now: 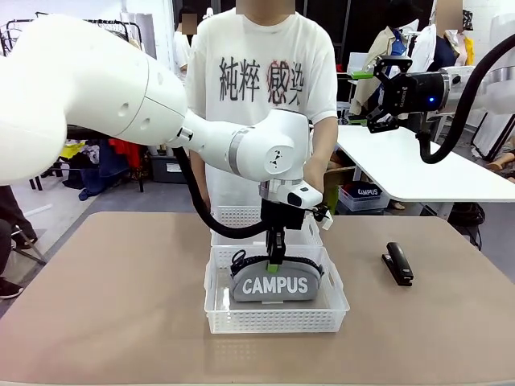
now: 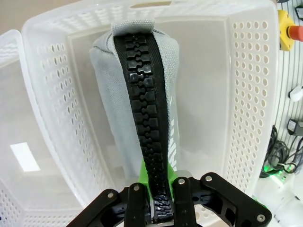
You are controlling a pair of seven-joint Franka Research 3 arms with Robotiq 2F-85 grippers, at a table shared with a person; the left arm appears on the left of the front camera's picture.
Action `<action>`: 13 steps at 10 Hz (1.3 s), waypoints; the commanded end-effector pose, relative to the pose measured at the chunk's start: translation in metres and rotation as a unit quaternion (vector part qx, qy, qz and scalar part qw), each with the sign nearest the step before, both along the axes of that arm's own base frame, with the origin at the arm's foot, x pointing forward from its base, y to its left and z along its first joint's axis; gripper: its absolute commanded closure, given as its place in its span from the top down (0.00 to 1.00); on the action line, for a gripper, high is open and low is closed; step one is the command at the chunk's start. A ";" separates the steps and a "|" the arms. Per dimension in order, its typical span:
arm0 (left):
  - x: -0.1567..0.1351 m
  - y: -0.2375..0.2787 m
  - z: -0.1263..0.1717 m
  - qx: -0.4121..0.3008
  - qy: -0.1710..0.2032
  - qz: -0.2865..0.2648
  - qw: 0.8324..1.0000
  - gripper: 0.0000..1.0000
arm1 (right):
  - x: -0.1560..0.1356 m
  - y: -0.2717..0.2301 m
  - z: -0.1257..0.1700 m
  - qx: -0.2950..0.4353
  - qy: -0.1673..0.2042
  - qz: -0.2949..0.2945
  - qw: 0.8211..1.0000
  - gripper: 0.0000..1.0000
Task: Distribute items into two baskets.
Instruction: Place the picked Pencil pouch into the Organizing basket as instructed by the person.
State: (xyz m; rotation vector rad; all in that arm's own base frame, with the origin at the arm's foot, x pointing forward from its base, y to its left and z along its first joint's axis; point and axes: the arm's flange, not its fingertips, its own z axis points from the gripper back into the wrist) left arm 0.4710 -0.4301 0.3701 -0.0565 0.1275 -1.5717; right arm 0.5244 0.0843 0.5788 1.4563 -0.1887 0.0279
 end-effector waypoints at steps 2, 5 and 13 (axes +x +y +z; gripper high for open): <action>-0.011 0.009 0.001 0.005 -0.011 0.012 1.000 0.42 | 0.000 0.000 0.002 0.001 -0.001 0.000 1.000 1.00; -0.015 0.012 0.004 0.004 -0.013 0.011 1.000 1.00 | 0.000 0.000 0.002 0.001 -0.001 0.000 1.000 1.00; -0.030 0.015 0.025 -0.012 -0.012 0.001 1.000 1.00 | 0.000 0.000 0.002 0.001 -0.001 0.000 1.000 1.00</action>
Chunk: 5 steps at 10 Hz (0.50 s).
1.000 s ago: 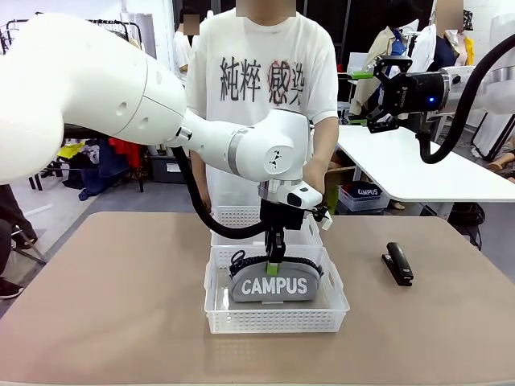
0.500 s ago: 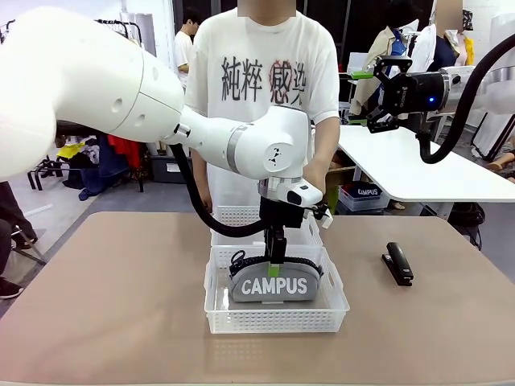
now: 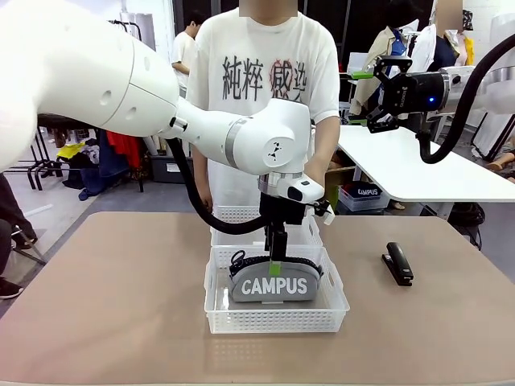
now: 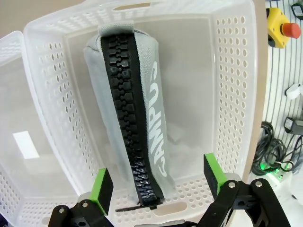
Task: Distribute items into two baskets.
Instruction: Place the picked Pencil pouch into the Organizing basket as instructed by the person.
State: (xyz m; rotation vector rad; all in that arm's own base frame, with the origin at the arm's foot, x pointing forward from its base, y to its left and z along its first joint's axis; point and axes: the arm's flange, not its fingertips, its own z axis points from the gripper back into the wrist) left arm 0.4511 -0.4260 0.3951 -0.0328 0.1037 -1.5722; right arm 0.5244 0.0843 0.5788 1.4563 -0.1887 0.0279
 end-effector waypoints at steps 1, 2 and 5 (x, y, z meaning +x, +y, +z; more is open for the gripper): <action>-0.011 0.012 0.002 -0.011 0.003 0.011 1.000 1.00 | 0.000 0.000 0.002 0.001 -0.001 0.000 1.000 1.00; 0.000 0.000 0.000 0.000 0.000 0.000 1.000 1.00 | 0.000 0.000 0.002 0.001 -0.001 0.000 1.000 1.00; 0.000 0.000 0.000 0.000 0.000 0.000 1.000 1.00 | 0.000 0.000 0.002 0.001 -0.001 0.000 1.000 1.00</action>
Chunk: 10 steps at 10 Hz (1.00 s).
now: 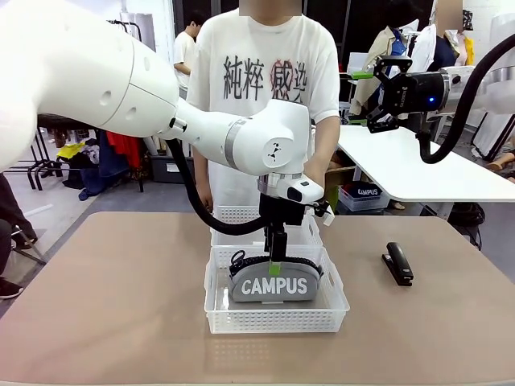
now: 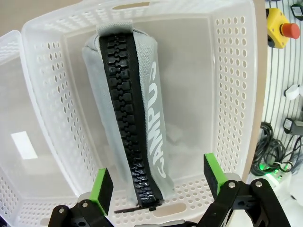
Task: Distribute items into two baskets.
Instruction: Place the picked Pencil pouch into the Organizing basket as instructed by the person, then pick up the Stapler that the person points to.
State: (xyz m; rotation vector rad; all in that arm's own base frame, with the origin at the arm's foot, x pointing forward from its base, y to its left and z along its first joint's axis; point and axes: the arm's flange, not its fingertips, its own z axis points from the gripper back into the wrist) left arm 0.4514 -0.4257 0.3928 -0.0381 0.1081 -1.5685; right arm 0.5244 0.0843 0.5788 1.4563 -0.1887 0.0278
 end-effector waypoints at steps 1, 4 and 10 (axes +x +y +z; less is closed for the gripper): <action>0.000 0.000 0.002 0.000 -0.003 -0.002 1.000 1.00 | 0.000 0.000 0.002 0.001 -0.001 0.000 1.000 1.00; 0.000 0.000 0.002 0.000 -0.003 -0.002 1.000 1.00 | 0.000 0.000 0.002 0.001 -0.001 0.000 1.000 1.00; -0.032 0.066 0.057 -0.101 0.026 0.041 0.994 1.00 | 0.000 0.000 0.002 0.001 -0.001 0.000 1.000 1.00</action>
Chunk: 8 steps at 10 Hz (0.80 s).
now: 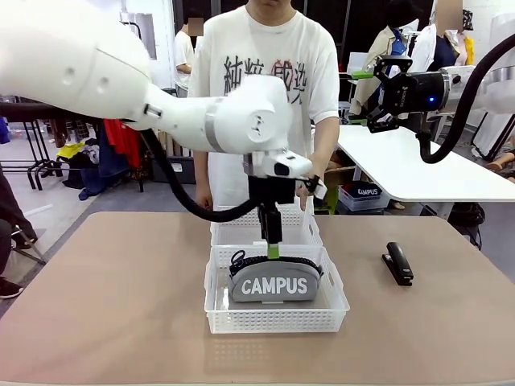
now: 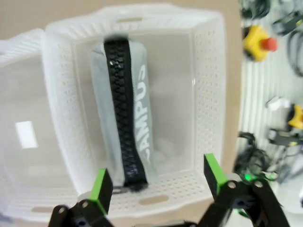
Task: Distribute items into two baskets.
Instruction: Pick up the Stapler that the person points to.
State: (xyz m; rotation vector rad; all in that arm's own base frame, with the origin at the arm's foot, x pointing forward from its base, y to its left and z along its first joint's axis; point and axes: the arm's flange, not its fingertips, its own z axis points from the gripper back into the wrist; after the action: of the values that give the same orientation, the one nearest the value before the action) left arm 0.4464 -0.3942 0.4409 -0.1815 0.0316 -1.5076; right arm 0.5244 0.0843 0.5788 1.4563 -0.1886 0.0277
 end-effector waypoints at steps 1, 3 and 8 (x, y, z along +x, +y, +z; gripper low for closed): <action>-0.036 0.040 0.018 -0.064 0.001 0.026 0.998 1.00 | 0.000 0.000 0.002 0.001 -0.002 0.000 1.000 1.00; -0.053 0.071 0.050 -0.118 0.016 0.088 0.989 1.00 | 0.000 0.000 0.002 0.001 -0.002 0.000 1.000 1.00; -0.076 0.133 0.093 -0.243 0.039 0.266 0.932 1.00 | 0.000 0.000 0.002 0.001 -0.002 0.000 1.000 1.00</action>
State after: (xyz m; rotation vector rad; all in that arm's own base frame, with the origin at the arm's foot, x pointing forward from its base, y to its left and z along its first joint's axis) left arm 0.3837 -0.2660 0.5433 -0.5921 -0.2504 -0.9916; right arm 0.5244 0.0841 0.5786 1.4562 -0.1887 0.0272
